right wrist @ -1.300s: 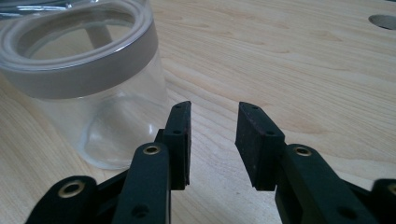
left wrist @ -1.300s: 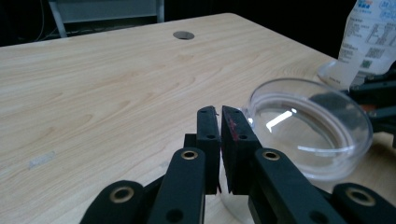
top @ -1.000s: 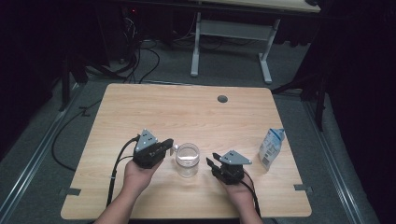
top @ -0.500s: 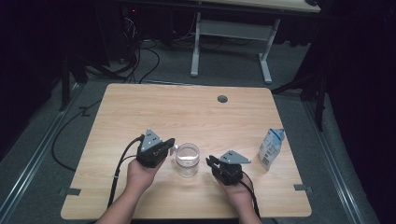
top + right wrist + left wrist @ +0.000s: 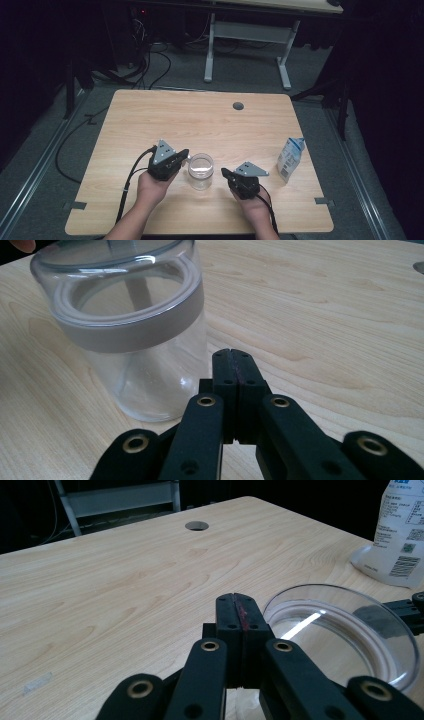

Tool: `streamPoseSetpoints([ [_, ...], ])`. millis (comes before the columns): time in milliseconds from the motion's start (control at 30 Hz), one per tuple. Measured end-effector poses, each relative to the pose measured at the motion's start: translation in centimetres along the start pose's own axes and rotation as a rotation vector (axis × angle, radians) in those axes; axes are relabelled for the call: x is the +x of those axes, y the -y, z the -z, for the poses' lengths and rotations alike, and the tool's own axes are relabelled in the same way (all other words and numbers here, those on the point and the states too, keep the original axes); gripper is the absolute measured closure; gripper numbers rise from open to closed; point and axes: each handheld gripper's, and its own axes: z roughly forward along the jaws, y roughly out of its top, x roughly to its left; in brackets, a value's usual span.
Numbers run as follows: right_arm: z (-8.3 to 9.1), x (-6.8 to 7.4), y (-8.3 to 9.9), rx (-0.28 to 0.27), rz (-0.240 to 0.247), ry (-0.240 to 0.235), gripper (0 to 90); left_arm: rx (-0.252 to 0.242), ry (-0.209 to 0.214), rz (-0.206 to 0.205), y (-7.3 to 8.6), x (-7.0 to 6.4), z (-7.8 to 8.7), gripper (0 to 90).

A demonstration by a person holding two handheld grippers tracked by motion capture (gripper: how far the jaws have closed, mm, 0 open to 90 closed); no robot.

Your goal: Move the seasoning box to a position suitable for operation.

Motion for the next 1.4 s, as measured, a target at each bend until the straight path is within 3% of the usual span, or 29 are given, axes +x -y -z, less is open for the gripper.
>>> streamPoseSetpoints([
  [867,0.5,0.8,-0.4,-0.039,0.034,-0.009,89.9,0.002,-0.013,-0.002,0.2,0.1,-0.1,90.0],
  [933,0.5,0.8,-0.5,-0.039,0.038,-0.009,90.0,-0.015,0.016,-0.019,0.3,0.3,-0.4,90.0],
  [967,0.5,0.9,-0.5,-0.041,0.037,-0.009,90.0,0.007,-0.011,0.006,0.4,0.2,-0.2,90.0],
  [1167,0.8,1.3,-0.8,-0.070,0.045,-0.009,89.9,0.004,-0.011,0.010,0.4,0.3,-0.2,90.0],
  [1400,1.6,2.7,-1.8,-0.136,0.069,-0.045,89.7,0.000,-0.009,0.010,0.5,0.3,-0.1,90.0],
])
